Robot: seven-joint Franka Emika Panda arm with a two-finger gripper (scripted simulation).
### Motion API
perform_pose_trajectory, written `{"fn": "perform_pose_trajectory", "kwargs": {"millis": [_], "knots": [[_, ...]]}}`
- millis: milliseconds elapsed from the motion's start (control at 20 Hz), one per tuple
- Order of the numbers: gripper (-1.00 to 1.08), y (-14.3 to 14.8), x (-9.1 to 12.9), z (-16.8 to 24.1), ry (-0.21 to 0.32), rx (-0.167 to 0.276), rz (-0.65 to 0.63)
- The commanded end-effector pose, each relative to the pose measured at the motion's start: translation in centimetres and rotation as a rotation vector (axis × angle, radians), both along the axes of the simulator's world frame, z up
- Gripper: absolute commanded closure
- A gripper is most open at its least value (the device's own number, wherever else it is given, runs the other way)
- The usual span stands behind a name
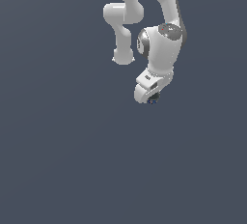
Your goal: Pick up the object and move it to a goal position.
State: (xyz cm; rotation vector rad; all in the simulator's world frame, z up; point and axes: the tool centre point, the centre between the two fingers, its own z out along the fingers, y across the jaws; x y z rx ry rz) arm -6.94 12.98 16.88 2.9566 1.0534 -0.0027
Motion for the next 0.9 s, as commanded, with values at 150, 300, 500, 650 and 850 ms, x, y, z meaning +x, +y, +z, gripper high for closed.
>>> {"fn": "perform_pose_trajectory", "kwargs": {"millis": [150, 300, 500, 650, 850], "knots": [[1.08, 2.9, -2.4, 4.6, -0.001, 0.000, 0.000], [1.08, 4.3, -3.4, 6.7, -0.001, 0.001, 0.000], [1.08, 5.8, -4.4, 8.9, -0.001, 0.002, 0.000], [1.08, 6.5, -4.9, 10.0, -0.001, 0.002, 0.000], [1.08, 6.9, -5.2, 10.7, 0.000, 0.003, 0.000]]}}
